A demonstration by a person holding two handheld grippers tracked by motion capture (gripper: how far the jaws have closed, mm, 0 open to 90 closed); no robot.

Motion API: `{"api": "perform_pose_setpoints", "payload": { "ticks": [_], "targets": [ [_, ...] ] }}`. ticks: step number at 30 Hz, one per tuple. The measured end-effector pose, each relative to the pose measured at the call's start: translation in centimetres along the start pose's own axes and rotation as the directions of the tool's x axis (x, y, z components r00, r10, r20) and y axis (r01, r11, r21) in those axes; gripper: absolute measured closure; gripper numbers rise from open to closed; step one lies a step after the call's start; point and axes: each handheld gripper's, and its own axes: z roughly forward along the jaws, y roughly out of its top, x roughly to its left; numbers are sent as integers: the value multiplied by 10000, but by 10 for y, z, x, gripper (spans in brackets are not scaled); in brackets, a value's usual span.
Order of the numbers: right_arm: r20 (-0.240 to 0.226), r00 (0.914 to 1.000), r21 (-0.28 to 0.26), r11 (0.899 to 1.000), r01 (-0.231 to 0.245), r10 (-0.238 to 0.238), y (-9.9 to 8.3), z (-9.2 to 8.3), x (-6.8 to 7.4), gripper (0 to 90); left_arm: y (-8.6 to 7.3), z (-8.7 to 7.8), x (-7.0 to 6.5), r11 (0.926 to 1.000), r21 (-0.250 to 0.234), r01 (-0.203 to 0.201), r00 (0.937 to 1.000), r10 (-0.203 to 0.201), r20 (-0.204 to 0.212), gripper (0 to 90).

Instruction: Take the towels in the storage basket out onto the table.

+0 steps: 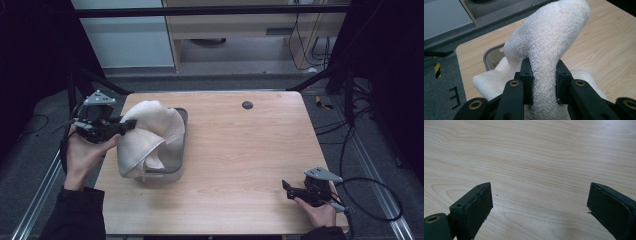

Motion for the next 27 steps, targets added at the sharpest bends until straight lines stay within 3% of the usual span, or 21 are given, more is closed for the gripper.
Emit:
{"api": "perform_pose_setpoints", "payload": {
  "ticks": [13,18,27],
  "targets": [
    [-17,10000,-17,10000,49,-49,0,0,0,64,13,-8,-26,9974,-263,-673,9957,688,624,730],
    [-18,10000,-21,10000,24,-24,0,0,0,64,22,-8,-43,9917,-430,-1210,9889,1242,818,730],
    [-15,10000,-32,10000,13,-13,0,-1,0,65,35,-5,-66,9843,-557,-1673,9771,1730,1235,729]
  ]
}}
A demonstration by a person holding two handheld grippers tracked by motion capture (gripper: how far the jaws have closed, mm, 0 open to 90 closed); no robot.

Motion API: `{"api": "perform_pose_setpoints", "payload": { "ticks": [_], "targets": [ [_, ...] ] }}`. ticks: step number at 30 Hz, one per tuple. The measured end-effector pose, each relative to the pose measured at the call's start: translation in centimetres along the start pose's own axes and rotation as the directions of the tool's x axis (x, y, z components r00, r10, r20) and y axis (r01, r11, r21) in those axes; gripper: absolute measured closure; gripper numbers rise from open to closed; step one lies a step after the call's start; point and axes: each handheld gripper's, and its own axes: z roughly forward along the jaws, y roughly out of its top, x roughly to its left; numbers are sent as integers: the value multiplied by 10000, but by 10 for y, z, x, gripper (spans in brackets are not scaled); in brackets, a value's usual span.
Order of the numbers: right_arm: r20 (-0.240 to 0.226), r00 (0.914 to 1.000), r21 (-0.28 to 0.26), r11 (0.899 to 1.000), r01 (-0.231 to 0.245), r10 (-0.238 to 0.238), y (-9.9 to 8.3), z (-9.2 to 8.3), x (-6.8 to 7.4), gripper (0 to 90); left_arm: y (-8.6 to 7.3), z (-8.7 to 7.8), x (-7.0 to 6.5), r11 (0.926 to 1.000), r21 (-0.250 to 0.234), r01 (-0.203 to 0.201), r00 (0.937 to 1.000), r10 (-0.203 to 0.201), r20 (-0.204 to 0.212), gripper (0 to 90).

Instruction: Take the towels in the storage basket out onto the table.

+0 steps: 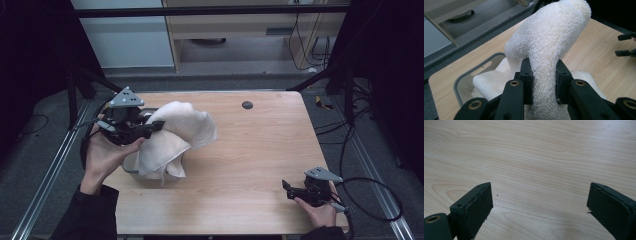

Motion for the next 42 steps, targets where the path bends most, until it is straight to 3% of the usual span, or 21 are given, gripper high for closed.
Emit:
{"api": "perform_pose_setpoints", "payload": {
  "ticks": [6,14,20,32,42],
  "targets": [
    [-17,10000,-28,10000,31,-31,0,0,-1,65,15,10,-16,9999,36,-159,9993,158,331,729],
    [-35,10000,-108,9999,13,-13,0,-1,-1,65,32,32,-40,9976,149,-670,9949,657,766,729],
    [-86,10000,-121,9999,-26,25,1,-2,-1,66,39,48,-49,9956,310,-889,9929,861,826,729],
    [-78,10000,-132,9999,-1,0,1,-3,0,67,43,82,-68,9908,597,-1212,9887,1152,955,728],
    [-49,10000,-120,9999,45,-45,0,-3,0,67,38,113,-73,9892,875,-1172,9869,1062,1212,728]
  ]
}}
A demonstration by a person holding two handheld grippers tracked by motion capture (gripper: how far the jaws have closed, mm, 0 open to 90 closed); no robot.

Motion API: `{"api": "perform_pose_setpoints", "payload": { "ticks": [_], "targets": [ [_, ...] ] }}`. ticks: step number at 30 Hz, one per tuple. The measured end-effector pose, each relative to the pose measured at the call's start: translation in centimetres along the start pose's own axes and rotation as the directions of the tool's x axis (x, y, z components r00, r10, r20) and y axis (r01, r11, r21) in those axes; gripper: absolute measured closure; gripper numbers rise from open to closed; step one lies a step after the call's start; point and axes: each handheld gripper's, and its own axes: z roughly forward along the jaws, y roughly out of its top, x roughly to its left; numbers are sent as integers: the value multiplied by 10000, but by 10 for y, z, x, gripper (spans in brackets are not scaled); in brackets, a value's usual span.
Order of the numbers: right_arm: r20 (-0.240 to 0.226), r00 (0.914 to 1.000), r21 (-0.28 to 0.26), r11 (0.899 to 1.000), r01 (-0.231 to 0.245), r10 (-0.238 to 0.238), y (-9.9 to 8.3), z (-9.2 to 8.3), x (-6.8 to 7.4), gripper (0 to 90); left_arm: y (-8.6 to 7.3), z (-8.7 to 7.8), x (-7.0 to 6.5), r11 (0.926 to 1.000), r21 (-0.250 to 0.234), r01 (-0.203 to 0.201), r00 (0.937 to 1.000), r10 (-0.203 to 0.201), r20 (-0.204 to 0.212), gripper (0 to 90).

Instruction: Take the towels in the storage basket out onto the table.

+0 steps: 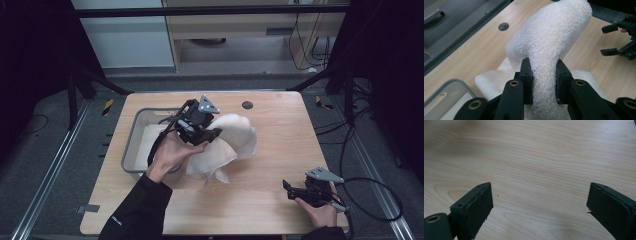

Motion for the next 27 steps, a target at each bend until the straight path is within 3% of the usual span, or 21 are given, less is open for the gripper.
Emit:
{"api": "perform_pose_setpoints", "payload": {
  "ticks": [13,27],
  "targets": [
    [2,10000,29,10000,-4,4,0,0,0,68,-14,40,3,9988,428,223,9994,-233,239,727],
    [62,9999,18,9999,110,-110,-1,1,0,68,-30,70,1,9975,560,432,9983,-453,370,715]
  ]
}}
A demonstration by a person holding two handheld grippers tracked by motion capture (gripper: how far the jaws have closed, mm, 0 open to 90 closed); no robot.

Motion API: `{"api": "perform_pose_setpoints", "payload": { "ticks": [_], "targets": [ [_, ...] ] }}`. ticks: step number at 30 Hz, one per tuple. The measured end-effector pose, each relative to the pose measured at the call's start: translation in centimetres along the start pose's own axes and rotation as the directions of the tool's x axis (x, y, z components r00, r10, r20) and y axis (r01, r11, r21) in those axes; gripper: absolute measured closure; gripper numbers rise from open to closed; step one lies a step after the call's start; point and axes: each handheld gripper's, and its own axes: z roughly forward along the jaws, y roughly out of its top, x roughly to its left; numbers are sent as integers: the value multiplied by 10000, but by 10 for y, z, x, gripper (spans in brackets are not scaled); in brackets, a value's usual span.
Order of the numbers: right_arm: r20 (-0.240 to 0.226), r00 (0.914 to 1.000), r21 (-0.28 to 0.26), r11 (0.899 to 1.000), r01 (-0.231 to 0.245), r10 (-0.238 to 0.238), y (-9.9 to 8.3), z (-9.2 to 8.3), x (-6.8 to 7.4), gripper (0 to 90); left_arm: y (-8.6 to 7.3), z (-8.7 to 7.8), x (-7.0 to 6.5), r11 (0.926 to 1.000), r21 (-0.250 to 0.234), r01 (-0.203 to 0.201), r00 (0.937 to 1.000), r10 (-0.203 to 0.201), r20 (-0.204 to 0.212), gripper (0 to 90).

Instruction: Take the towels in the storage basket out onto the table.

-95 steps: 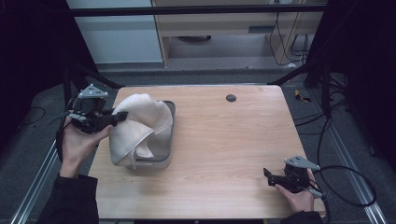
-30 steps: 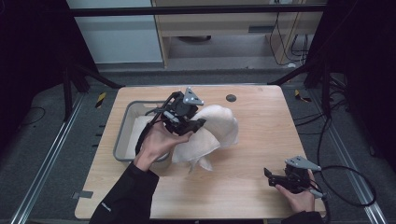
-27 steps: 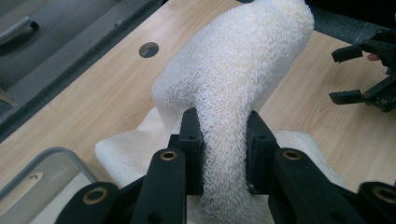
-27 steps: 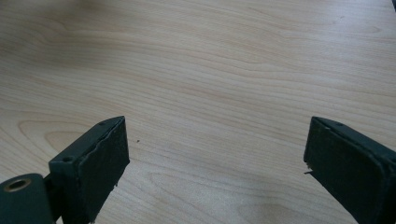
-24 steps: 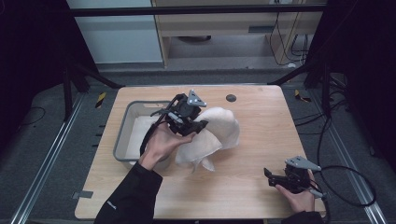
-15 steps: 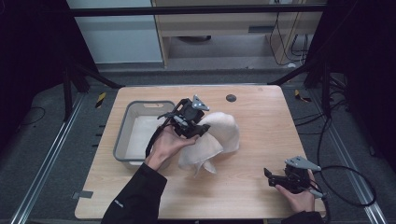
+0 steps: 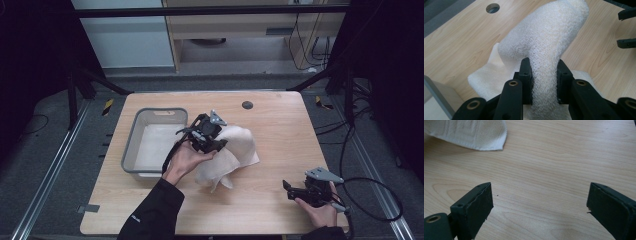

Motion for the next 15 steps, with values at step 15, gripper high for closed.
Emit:
{"api": "perform_pose_setpoints", "payload": {
  "ticks": [15],
  "targets": [
    [-5,10000,35,10000,56,-56,0,0,0,68,-21,23,0,9997,197,113,9993,-121,365,693]
  ]
}}
